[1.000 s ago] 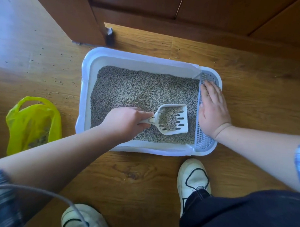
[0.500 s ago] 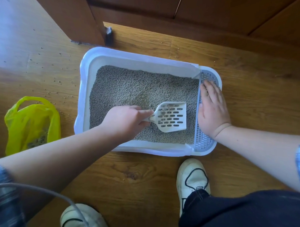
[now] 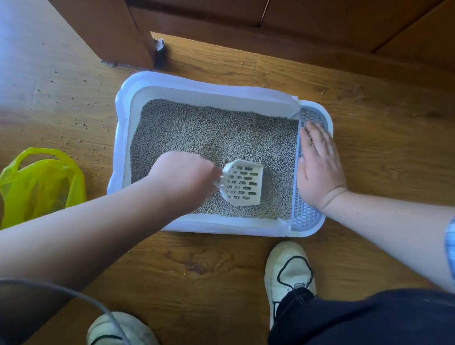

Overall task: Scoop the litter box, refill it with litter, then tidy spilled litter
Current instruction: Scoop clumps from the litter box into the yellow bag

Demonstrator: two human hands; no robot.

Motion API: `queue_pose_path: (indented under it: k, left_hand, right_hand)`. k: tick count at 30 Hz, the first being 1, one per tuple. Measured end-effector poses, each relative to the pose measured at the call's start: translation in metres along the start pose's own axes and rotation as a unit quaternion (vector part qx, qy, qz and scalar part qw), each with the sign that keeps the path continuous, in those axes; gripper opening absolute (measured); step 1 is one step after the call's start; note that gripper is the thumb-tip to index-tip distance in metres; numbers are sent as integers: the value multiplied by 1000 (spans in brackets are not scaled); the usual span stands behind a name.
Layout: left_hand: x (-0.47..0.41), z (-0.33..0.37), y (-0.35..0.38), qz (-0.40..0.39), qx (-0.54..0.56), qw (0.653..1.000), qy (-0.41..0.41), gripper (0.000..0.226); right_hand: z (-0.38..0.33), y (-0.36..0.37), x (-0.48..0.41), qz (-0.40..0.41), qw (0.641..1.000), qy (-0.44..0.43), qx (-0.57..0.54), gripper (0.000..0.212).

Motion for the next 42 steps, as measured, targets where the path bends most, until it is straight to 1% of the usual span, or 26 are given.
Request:
queue_pose_path:
  k: [2,4,6,8,10,14,19,23,26,30,33,35,38,40,42]
  left_hand:
    - [3,1,-15,-36,-42,998,-17,13]
    - [7,13,-26,-77,-72,994,-22,18]
    - [9,33,-33,-105,-79,991,-13,21]
    - [4,51,-25,-124,-59,991,-5,25]
    - [-2,64,-18,-122,-28,992,-1,29]
    - [-15,76,-13,-99,20,995,3,30]
    - [-36,66,-8,-84,23,996,4,29]
    - [-43,62,-3,-80,25,996,-10,22]
    - [-42,62,-5,-79,35,996,-20,23]
    - [-39,85,-16,-78,26,996,19,28]
    - [-39,102,-14,-67,18,997,46,21]
    - [-44,97,-1,-70,41,996,35,16]
    - [-49,80,17,-64,120,990,22,10]
    - [-49,74,28,-70,176,982,18,12]
    - [-47,72,31,-71,203,976,21,15]
  right_hand:
    - [1,1,0,-2,1000,0,-1,62]
    - [1,1,0,-4,1000,0,0,63]
    - [1,1,0,-5,1000,1,2,63]
    - [1,1,0,-6,1000,1,2,63]
    - [0,1,0,-5,1000,0,0,63]
    - [1,1,1,-3,1000,-3,-5,64]
    - [1,0,0,-1,1000,-3,-11,64]
    - [1,0,0,0,1000,-4,-13,63]
    - [0,-1,0,4,1000,-10,-16,62]
    - [1,-2,1,7,1000,-15,-23,62]
    - [1,-2,1,7,1000,-16,-21,62]
    - [0,-1,0,6,1000,-16,-20,62]
    - [1,0,0,-2,1000,-10,-13,62]
    - [1,-1,1,-6,1000,-4,-11,63]
    - [1,-1,1,-6,1000,-3,-15,63]
Point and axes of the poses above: each hand's wrist, its own x-axis away from the middle knuckle, its own y-axis out of the palm, z = x × y, the point moved 7 cm from there along -x, towards the middle knuckle, and after that the axes turned 11 degrees about -x, right-handed, at the moved point
